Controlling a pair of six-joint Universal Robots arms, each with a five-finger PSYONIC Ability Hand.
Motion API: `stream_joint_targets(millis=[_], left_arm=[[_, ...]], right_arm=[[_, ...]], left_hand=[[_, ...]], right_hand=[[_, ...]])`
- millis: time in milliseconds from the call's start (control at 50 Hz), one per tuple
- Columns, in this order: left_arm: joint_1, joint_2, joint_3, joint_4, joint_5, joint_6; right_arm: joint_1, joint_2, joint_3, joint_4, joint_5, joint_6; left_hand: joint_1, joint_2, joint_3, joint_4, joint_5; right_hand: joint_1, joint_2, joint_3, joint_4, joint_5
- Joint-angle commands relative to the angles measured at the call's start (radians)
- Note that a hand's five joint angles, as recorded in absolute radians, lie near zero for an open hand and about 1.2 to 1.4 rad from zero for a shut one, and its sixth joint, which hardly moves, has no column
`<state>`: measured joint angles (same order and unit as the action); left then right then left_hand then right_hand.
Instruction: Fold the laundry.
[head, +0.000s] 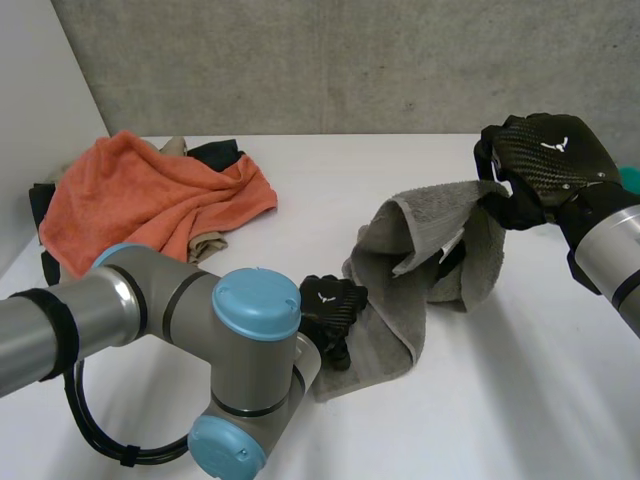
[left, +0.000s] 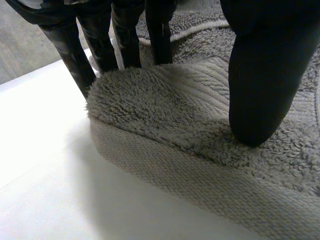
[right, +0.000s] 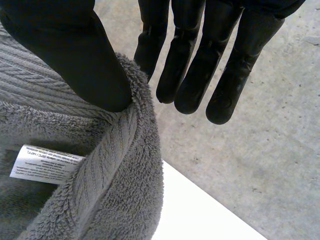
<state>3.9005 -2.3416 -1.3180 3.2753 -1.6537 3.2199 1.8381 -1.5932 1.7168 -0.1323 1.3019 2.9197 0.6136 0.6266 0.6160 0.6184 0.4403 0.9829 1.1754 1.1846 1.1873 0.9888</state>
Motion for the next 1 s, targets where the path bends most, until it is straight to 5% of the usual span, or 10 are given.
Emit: stream_joint_targets(millis=[20, 60, 260, 420, 520, 680, 760, 900, 1000], left_arm=[[0.005, 0.004, 0.000, 0.018, -0.006, 0.000], [0.005, 0.014, -0.006, 0.036, -0.014, 0.000], [0.028, 0.200, -0.049, 0.066, -0.057, -0.006], [0.146, 0.444, -0.136, 0.041, -0.046, 0.000], [0.250, 0.515, -0.199, 0.008, 0.017, 0.001], [0.319, 0.412, -0.164, -0.002, 0.141, 0.009], [0.315, 0.305, 0.021, 0.000, 0.143, 0.037], [0.346, 0.203, 0.449, 0.049, 0.080, 0.052], [0.369, 0.215, 0.563, 0.118, 0.038, 0.052]], right_arm=[[-0.006, 0.004, 0.001, 0.000, -0.003, 0.000], [-0.008, 0.004, 0.001, 0.000, -0.003, 0.000], [-0.068, 0.004, -0.046, 0.016, -0.009, -0.014], [-0.230, 0.018, -0.172, 0.210, -0.147, -0.175], [-0.330, 0.068, -0.206, 0.350, -0.197, -0.368], [-0.304, 0.234, -0.244, 0.382, -0.181, -0.588], [-0.215, 0.329, -0.333, 0.280, -0.141, -0.556], [-0.149, 0.384, -0.522, -0.133, 0.028, -0.450], [-0.146, 0.371, -0.582, -0.360, 0.033, -0.393]], left_hand=[[0.603, 0.590, 0.601, 0.598, 0.602], [0.782, 0.769, 0.779, 0.777, 0.781], [0.783, 0.770, 0.780, 0.778, 0.781], [0.783, 0.770, 0.780, 0.778, 0.781], [0.783, 0.770, 0.780, 0.778, 0.781], [0.783, 0.770, 0.780, 0.778, 0.781], [0.783, 0.770, 0.780, 0.778, 0.781], [0.783, 0.770, 0.780, 0.778, 0.781], [0.783, 0.770, 0.780, 0.778, 0.781]], right_hand=[[0.413, 0.221, 0.212, 0.209, 0.233], [0.413, 0.221, 0.212, 0.209, 0.233], [0.413, 0.221, 0.212, 0.209, 0.233], [0.413, 0.221, 0.212, 0.209, 0.233], [0.413, 0.221, 0.212, 0.209, 0.233], [0.413, 0.221, 0.212, 0.209, 0.233], [0.413, 0.221, 0.212, 0.209, 0.233], [0.413, 0.221, 0.212, 0.209, 0.233], [0.413, 0.221, 0.212, 0.209, 0.233]])
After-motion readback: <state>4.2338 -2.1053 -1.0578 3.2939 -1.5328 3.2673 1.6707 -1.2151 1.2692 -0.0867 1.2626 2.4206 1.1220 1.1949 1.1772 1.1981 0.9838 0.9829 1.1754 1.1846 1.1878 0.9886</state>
